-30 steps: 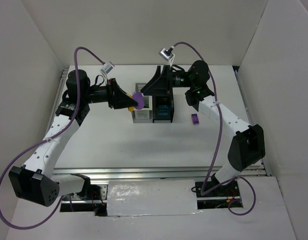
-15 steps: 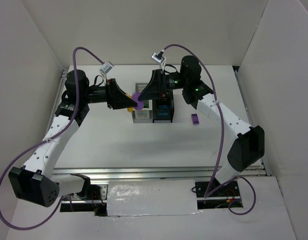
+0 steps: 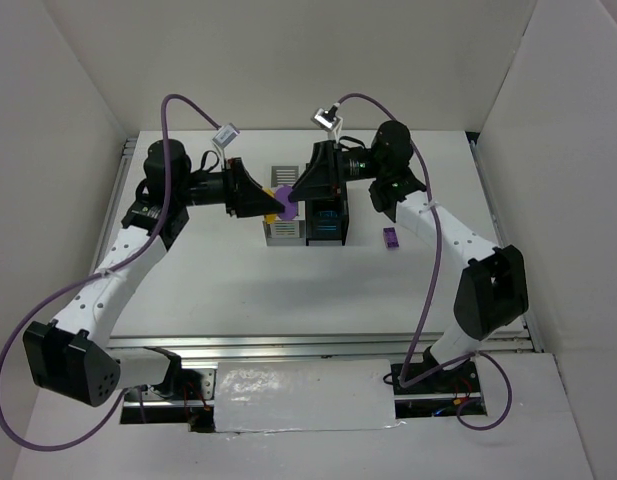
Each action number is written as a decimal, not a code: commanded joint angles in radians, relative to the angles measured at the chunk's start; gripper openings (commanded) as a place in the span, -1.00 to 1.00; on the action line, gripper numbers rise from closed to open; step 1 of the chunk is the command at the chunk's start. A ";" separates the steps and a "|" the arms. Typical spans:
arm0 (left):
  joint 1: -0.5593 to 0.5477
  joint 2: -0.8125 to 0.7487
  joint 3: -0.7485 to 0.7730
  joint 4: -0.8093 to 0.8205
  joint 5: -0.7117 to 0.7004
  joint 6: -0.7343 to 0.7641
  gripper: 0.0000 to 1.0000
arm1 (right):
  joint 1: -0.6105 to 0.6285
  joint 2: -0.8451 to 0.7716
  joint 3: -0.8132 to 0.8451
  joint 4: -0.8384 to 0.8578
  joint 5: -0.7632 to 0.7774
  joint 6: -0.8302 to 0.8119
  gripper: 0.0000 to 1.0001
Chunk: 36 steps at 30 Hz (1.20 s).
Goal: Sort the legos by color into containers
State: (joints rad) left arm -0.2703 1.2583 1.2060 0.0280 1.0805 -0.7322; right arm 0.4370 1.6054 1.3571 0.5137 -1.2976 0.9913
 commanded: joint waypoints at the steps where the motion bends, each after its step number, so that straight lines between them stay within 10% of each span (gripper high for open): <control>1: 0.034 -0.033 0.033 -0.005 0.116 0.071 -1.00 | -0.118 -0.001 0.013 0.160 -0.092 0.106 -1.00; 13: 0.039 -0.020 0.067 -0.083 0.098 0.132 -1.00 | -0.208 0.013 -0.003 0.137 -0.103 0.061 -1.00; 15: 0.045 -0.019 0.079 -0.103 0.078 0.146 -1.00 | -0.219 0.024 0.042 -0.093 -0.053 -0.059 -1.00; 19: 0.048 -0.028 0.130 -0.242 -0.115 0.230 -1.00 | -0.182 0.080 0.226 -0.616 0.329 -0.530 -1.00; 27: 0.069 -0.063 0.199 -0.396 -0.421 0.251 -1.00 | -0.074 0.215 0.331 -0.627 1.010 -0.548 -1.00; 36: 0.071 -0.063 0.188 -0.404 -0.419 0.243 -1.00 | 0.045 0.447 0.577 -0.783 1.210 -0.681 -1.00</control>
State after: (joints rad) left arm -0.2031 1.2217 1.3781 -0.3946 0.6617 -0.5003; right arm 0.4648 2.0365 1.8359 -0.2169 -0.2005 0.3649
